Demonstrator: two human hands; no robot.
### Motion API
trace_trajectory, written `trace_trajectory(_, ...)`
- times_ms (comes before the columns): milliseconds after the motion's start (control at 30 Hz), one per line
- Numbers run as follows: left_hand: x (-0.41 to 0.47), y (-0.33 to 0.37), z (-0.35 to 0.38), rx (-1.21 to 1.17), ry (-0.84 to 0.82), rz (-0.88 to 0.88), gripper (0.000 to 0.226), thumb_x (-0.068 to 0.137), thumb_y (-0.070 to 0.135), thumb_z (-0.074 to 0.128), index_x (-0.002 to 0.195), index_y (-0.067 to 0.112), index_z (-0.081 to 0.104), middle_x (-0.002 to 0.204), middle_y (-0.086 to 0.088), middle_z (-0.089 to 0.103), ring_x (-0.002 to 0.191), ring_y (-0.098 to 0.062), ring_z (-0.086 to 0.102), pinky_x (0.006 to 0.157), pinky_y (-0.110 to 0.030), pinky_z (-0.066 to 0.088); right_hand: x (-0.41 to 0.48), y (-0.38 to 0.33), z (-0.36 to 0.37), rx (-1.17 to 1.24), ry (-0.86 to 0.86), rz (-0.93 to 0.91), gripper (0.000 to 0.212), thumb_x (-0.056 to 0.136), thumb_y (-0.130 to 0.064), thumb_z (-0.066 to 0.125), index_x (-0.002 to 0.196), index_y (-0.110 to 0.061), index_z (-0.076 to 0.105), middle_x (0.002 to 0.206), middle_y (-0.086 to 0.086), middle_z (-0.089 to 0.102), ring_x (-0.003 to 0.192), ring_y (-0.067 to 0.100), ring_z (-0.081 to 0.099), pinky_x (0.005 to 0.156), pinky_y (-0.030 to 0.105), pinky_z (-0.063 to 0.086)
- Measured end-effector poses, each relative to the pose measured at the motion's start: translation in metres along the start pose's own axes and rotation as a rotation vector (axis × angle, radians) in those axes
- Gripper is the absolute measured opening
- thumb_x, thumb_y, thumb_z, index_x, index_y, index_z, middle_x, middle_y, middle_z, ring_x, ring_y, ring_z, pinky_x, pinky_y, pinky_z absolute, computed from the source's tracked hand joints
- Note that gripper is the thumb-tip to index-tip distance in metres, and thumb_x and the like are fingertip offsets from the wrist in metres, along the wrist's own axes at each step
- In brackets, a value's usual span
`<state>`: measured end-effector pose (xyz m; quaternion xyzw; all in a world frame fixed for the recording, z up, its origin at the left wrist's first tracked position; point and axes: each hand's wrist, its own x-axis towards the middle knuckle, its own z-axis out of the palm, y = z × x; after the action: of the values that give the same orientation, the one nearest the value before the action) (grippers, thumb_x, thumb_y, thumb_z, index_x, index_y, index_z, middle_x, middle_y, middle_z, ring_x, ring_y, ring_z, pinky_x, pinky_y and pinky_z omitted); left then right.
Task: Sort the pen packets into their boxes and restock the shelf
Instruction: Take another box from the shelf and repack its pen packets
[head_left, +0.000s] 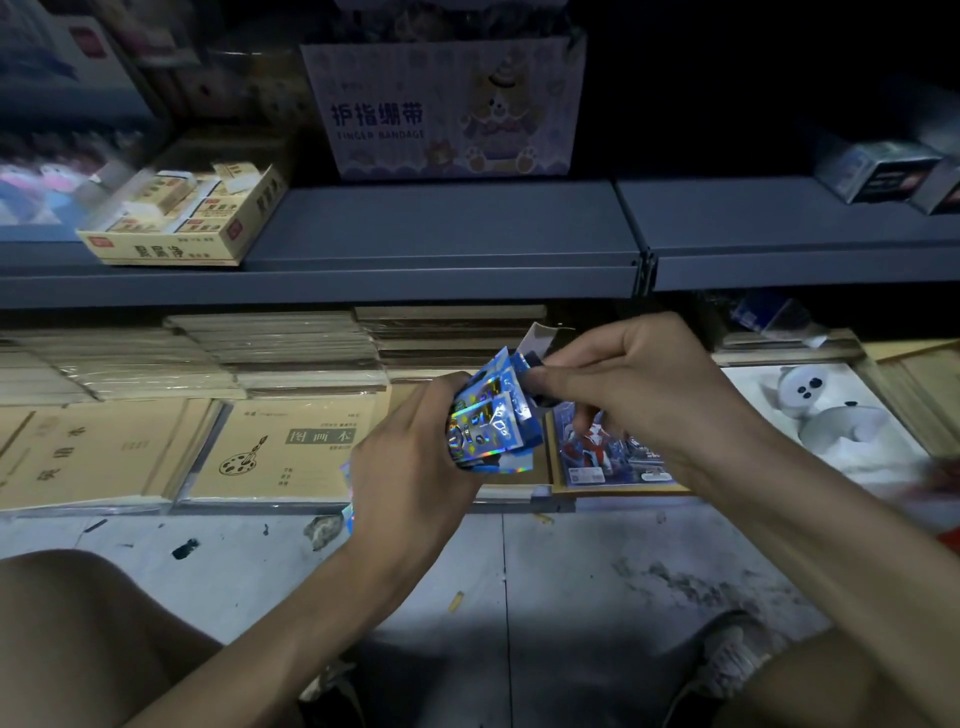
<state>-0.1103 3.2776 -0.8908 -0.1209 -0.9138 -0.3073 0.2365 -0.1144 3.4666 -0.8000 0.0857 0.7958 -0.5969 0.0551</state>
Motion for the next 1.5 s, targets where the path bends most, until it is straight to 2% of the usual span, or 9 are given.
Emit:
trace_trajectory(100,0.004,0.003,-0.005,-0.040,0.012,-0.002,0.055,0.061,0.036,0.066,0.114,0.038,0.051,0.089,0.010,0.072,0.087,-0.016,0.056,0.058,-0.026,0.042,-0.001,-0.001,-0.002,0.077,-0.032,0.018,0.011,0.078,-0.021,0.088,0.079,-0.012,0.081,0.077,0.016,0.077,0.046,0.014,0.051,0.042,0.022,0.032)
trace_trajectory(367,-0.001,-0.008,-0.001,0.080,-0.020,0.035,0.061,0.059,0.016,0.086,0.115,0.028,0.066,0.090,0.008,0.072,0.075,-0.024,0.069,0.054,-0.031,0.044,-0.002,0.001,0.012,-0.006,0.073,-0.102,0.017,0.077,-0.005,0.088,0.084,-0.010,0.074,0.068,0.006,0.074,0.053,0.012,0.063,0.048,0.019,0.049)
trace_trajectory(533,0.000,-0.008,-0.003,0.122,-0.004,0.066,0.062,0.059,0.015,0.087,0.115,0.027,0.064,0.088,0.006,0.072,0.073,-0.028,0.069,0.054,-0.033,0.047,0.000,0.002,0.011,0.074,0.035,0.020,0.012,0.081,-0.007,0.087,0.083,-0.008,0.075,0.059,-0.002,0.069,0.044,0.004,0.053,0.041,0.012,0.037)
trace_trajectory(667,0.002,-0.008,-0.002,0.165,-0.024,0.061,0.065,0.055,0.012,0.088,0.115,0.025,0.066,0.088,0.005,0.073,0.070,-0.030,0.068,0.054,-0.031,0.044,0.000,0.010,0.011,-0.343,0.135,-0.235,0.011,0.087,-0.012,0.075,0.079,-0.018,0.078,0.072,-0.007,0.076,0.067,0.005,0.072,0.063,0.032,0.059)
trace_trajectory(800,0.002,-0.010,-0.001,0.175,-0.037,0.044,0.064,0.056,0.013,0.088,0.115,0.025,0.067,0.089,0.005,0.073,0.071,-0.031,0.068,0.054,-0.033,0.044,-0.001,0.011,0.001,-0.504,0.218,-0.377,0.013,0.091,-0.028,0.066,0.084,-0.026,0.076,0.077,-0.012,0.077,0.071,0.009,0.074,0.073,0.040,0.061)
trace_trajectory(867,0.001,-0.013,-0.003,0.167,-0.043,-0.006,0.062,0.057,0.019,0.090,0.113,0.031,0.064,0.089,0.007,0.072,0.072,-0.030,0.069,0.053,-0.031,0.043,0.001,0.006,-0.012,-0.453,0.308,-0.404,0.012,0.092,-0.027,0.065,0.083,-0.027,0.073,0.073,-0.010,0.076,0.068,0.012,0.075,0.069,0.042,0.061)
trace_trajectory(967,0.003,-0.017,-0.007,0.109,-0.031,-0.094,0.063,0.060,0.035,0.091,0.111,0.038,0.055,0.091,0.009,0.072,0.079,-0.029,0.070,0.056,-0.031,0.044,0.004,-0.009,-0.036,-0.116,0.323,-0.300,0.020,0.100,-0.012,0.063,0.083,-0.021,0.068,0.070,0.000,0.075,0.066,0.021,0.078,0.056,0.036,0.060)
trace_trajectory(1067,0.005,-0.018,-0.009,0.022,-0.017,-0.170,0.060,0.064,0.049,0.090,0.111,0.037,0.056,0.093,0.010,0.073,0.083,-0.027,0.070,0.060,-0.033,0.046,0.003,-0.020,-0.051,0.201,0.285,-0.169,0.011,0.102,-0.004,0.057,0.095,-0.005,0.065,0.077,0.014,0.074,0.066,0.028,0.078,0.060,0.032,0.064)
trace_trajectory(1500,0.004,-0.013,-0.010,-0.227,0.033,-0.273,0.061,0.065,0.032,0.097,0.111,0.039,0.057,0.087,0.016,0.071,0.080,-0.015,0.068,0.071,-0.043,0.057,0.001,-0.013,-0.061,0.185,0.373,-0.255,0.017,0.103,-0.008,0.060,0.087,-0.011,0.065,0.067,0.003,0.077,0.071,0.026,0.079,0.068,0.031,0.065)
